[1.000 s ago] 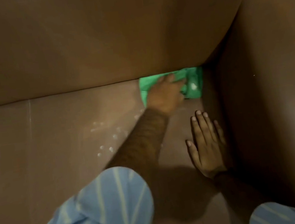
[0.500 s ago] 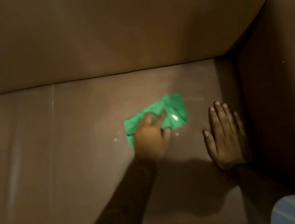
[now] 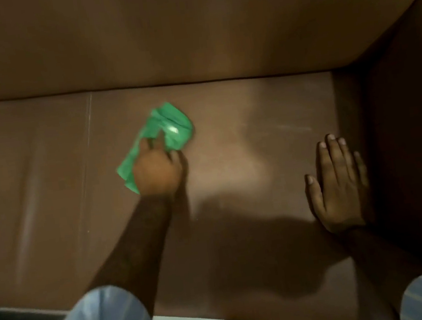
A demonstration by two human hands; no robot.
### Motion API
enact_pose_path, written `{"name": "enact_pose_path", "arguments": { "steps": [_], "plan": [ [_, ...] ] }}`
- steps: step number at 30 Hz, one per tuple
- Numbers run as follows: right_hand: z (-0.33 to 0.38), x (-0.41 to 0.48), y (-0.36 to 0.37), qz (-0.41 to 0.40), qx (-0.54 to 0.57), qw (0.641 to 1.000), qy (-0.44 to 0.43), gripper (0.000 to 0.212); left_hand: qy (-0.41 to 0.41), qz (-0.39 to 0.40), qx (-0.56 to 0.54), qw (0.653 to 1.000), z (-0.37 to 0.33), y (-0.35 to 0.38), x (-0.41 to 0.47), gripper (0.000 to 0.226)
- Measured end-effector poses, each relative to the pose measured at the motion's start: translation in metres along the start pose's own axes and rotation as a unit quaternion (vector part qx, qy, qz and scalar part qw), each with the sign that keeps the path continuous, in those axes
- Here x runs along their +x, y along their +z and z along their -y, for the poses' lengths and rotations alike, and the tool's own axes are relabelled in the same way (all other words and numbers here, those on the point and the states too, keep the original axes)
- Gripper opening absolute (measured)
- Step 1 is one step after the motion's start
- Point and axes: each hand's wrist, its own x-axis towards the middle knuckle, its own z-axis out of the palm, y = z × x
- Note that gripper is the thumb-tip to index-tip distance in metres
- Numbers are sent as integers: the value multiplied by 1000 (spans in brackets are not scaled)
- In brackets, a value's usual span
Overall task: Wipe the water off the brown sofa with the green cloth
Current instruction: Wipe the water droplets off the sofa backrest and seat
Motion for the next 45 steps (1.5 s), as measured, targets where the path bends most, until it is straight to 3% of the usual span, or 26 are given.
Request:
{"name": "enact_pose_path", "arguments": {
  "steps": [2,4,7,9,11,13,15,18,20,23,29,32,35,38,41,45],
  "plan": [
    [1,0,-1,3,-1,1000,-2,70,118,68,-42,990,-19,7,-85,57],
    [1,2,-4,12,4,1000,-1,70,256,162,-49,952,-22,11,-161,60],
    [-2,-3,-11,28,17,999,-6,69,374,169,-12,912,14,11,-178,57],
    [-4,-14,-16,33,13,999,-2,68,313,105,23,944,41,8,-146,59],
    [-3,-25,-18,35,14,999,16,68,125,38,60,990,51,5,-97,63],
    [-1,-29,-16,35,15,999,28,68,-37,14,60,997,33,7,-51,62],
    [-1,-29,-14,33,9,999,27,68,-75,5,44,996,-5,17,-16,61],
    [-3,-29,-11,22,21,999,28,67,1,13,26,1000,-80,36,3,60],
    [-2,-29,-11,17,29,999,26,67,136,32,7,990,-130,45,-10,62],
    [-4,-29,-12,24,28,999,23,67,318,84,-39,943,-166,49,-41,61],
    [-4,-28,-13,22,38,999,28,65,462,87,1,883,-67,37,-48,56],
    [-1,-28,-14,23,42,998,31,66,434,46,37,899,-29,28,-20,54],
    [-3,-28,-11,14,41,999,31,66,257,12,22,966,-48,31,6,56],
    [-2,-28,-8,10,44,999,27,66,109,3,-6,994,-98,41,10,58],
    [-3,-28,-10,15,48,998,27,66,168,25,-18,985,-133,47,-26,60],
    [2,-22,-23,36,69,996,41,64,257,82,-32,962,-127,43,-84,62]
  ]
}}
